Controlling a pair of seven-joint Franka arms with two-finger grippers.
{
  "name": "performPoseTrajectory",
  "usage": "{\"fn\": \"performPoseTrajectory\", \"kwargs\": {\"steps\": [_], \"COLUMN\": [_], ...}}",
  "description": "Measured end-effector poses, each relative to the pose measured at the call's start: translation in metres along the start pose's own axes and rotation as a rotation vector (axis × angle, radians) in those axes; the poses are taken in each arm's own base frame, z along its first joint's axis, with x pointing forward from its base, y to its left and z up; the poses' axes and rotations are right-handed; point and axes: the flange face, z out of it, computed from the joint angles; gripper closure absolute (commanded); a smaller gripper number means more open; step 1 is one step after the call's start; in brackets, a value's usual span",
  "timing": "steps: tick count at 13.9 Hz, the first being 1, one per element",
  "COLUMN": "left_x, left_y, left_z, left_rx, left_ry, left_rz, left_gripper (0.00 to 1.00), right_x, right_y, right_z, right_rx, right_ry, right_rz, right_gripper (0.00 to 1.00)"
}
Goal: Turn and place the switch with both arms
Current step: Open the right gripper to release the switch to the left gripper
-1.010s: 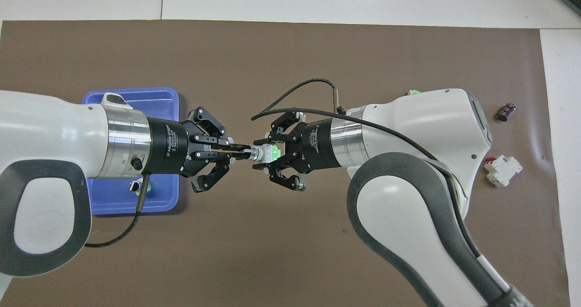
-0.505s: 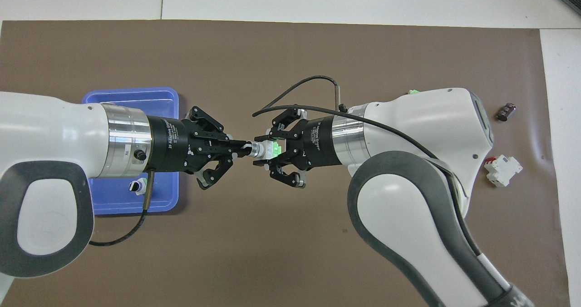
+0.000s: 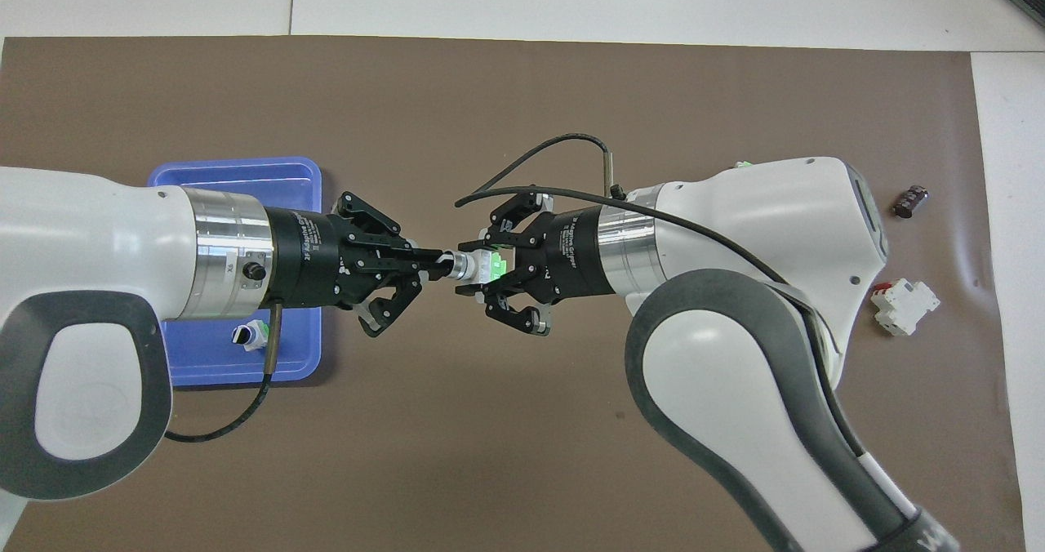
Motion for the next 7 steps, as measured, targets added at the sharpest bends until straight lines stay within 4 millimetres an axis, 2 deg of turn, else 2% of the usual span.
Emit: {"fn": "performPoseTrajectory", "kwargs": {"steps": [7], "left_x": [-0.0011], "left_y": [-0.0001], "left_z": [-0.0001], "left_rx": [-0.007], "left_ry": [-0.006], "left_rz": [-0.101], "left_gripper": [1.00], "right_x": [-0.0003], "right_y": [-0.0011], "right_z": [-0.0005], "right_rx": [0.007], "right_ry": [-0.002], "right_rz": [0.000], "right_gripper": [1.00]}}
